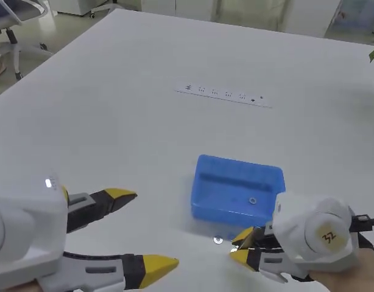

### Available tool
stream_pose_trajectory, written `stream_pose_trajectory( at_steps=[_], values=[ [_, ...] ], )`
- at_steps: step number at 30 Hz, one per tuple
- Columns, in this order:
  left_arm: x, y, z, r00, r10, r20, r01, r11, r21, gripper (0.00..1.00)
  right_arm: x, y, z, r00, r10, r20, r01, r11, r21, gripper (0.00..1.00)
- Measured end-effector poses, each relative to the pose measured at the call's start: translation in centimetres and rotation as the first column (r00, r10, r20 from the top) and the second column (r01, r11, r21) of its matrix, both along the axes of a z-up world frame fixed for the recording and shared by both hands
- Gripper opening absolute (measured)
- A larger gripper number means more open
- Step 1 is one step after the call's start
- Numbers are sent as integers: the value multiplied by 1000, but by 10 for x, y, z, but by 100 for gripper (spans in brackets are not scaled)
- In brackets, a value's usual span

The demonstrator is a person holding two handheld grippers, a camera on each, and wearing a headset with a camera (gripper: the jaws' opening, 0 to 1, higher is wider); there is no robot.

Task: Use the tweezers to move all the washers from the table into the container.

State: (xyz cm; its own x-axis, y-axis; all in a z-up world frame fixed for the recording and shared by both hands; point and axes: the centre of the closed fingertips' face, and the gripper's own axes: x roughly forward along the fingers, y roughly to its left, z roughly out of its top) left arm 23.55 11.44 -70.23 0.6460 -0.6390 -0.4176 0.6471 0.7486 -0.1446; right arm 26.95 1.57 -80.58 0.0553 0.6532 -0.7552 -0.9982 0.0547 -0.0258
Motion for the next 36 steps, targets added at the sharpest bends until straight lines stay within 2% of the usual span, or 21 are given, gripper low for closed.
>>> stream_pose_trajectory(
  at_steps=[3, 6, 12, 19, 22, 25, 36],
  values=[
    [0, 0, -1, 1000, -1, -1, 1, 1000, 3, 70, 0, 0, -3, 1000, 6, 2, -6, 1000, -10, 5],
    [0, 0, -1, 1000, 0, -1, 0, 1000, 2, 70, 2, 1, -2, 1000, -8, -15, 8, 1000, 10, 6],
    [0, 1, -1, 1000, 0, -2, 0, 1000, 3, 70, -1, 2, -2, 999, -13, -48, 13, 1000, 15, 5],
    [0, -1, -1, 1000, -5, -1, 5, 1000, 1, 70, -2, 3, -2, 999, -11, -44, 11, 1000, 0, 4],
    [0, -1, 0, 1000, -4, 1, 4, 1000, -1, 70, -6, 7, 9, 997, -26, -70, 29, 999, 44, 4],
    [-1, 0, -1, 1000, 0, 0, 0, 1000, -1, 70, -4, 7, 20, 997, -43, -71, 47, 996, 69, 4],
    [-2, 0, 1, 1000, 1, 6, -1, 1000, -3, 70, 14, 6, 56, 997, -75, -30, 78, 989, 123, 4]
  ],
)
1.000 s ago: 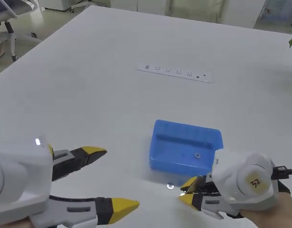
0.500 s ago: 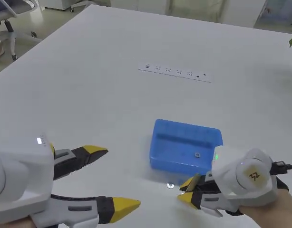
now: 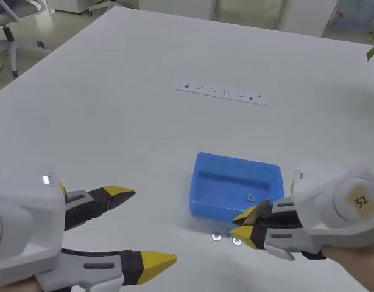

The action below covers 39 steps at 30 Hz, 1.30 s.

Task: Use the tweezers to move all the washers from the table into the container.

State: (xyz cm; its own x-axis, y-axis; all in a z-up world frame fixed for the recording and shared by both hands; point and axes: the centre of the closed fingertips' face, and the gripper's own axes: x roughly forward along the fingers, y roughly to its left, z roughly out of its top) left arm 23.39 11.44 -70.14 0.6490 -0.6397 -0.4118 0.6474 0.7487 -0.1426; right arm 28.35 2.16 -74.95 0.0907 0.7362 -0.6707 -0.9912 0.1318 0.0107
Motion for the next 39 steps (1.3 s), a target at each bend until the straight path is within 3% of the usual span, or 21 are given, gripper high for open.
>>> stream_pose_trajectory(
  at_steps=[8, 14, 20, 26, 39],
  values=[
    [0, 0, 2, 1000, 1, 6, -1, 1000, -6, 70, 19, 5, 19, 999, -47, -1, 47, 996, 76, 4],
    [0, -2, 3, 1000, -4, 10, 4, 1000, -4, 70, 47, 6, 23, 993, -120, -7, 120, 987, 111, 4],
    [-2, -1, 4, 1000, 0, 15, 0, 1000, -6, 69, 78, 0, 3, 978, -210, -7, 210, 976, 60, 5],
    [-4, 5, 3, 1000, 11, 11, -11, 1000, -2, 69, 96, -1, -14, 962, -268, -60, 271, 961, 53, 5],
    [-3, 9, 1, 1000, 27, 4, -27, 1000, 1, 68, 96, 6, -42, 963, -257, -78, 255, 967, -25, 5]
  ],
)
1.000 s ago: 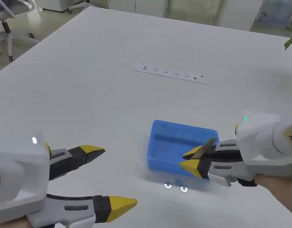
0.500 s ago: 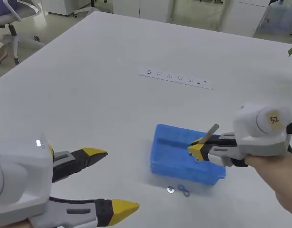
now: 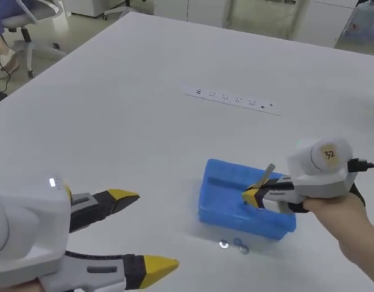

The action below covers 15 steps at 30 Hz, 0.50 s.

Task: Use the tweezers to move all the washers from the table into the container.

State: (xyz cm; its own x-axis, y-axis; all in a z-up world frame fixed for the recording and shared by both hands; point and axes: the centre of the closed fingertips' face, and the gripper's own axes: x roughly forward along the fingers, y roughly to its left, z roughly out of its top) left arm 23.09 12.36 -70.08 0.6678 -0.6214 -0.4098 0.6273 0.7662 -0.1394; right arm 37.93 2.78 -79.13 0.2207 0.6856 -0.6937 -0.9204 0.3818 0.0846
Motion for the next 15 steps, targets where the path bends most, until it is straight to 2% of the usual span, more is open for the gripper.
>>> stream_pose_trajectory(
  at_steps=[15],
  values=[
    [0, 4, -4, 1000, 20, -10, -20, 1000, -2, 68, 0, -2, -4, 1000, -4, -10, 3, 1000, -10, 5]
  ],
)
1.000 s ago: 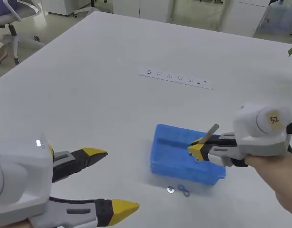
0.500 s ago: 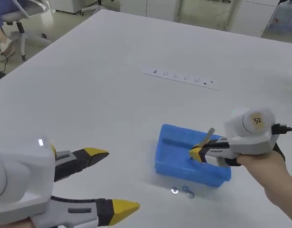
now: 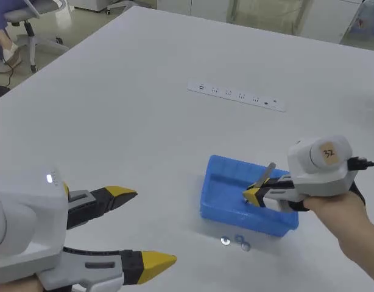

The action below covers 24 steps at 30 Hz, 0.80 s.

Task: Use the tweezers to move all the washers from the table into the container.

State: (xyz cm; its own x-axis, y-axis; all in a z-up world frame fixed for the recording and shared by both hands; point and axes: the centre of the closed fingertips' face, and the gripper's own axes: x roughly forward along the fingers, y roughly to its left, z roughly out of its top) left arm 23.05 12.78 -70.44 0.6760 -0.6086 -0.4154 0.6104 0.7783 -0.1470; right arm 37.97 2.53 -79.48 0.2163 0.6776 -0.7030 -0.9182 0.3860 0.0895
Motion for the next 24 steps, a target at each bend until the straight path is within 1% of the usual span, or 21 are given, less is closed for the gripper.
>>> stream_pose_trajectory(
  at_steps=[3, 8, 12, 18, 21, 24],
  values=[
    [0, 0, 0, 1000, 0, 0, 0, 1000, 1, 68, -1, -1, 5, 1000, -7, 5, 7, 1000, 12, 5],
    [0, 0, -1, 1000, 2, 0, -2, 1000, -1, 68, -4, -3, 18, 999, -18, 26, 17, 999, 46, 5],
    [0, 0, -1, 1000, 0, -2, 0, 1000, 0, 68, -9, -5, 33, 997, -20, 72, 15, 997, 73, 5],
    [1, -1, -2, 1000, -5, -3, 5, 1000, 2, 67, -21, -6, 54, 993, -15, 120, 2, 994, 107, 5],
    [1, -2, -2, 1000, -10, -4, 10, 1000, 2, 67, -29, -6, 60, 991, -3, 133, -12, 993, 115, 5],
    [1, -3, -3, 1000, -16, -6, 16, 1000, 4, 67, -38, -5, 64, 991, 9, 136, -26, 992, 126, 5]
  ],
)
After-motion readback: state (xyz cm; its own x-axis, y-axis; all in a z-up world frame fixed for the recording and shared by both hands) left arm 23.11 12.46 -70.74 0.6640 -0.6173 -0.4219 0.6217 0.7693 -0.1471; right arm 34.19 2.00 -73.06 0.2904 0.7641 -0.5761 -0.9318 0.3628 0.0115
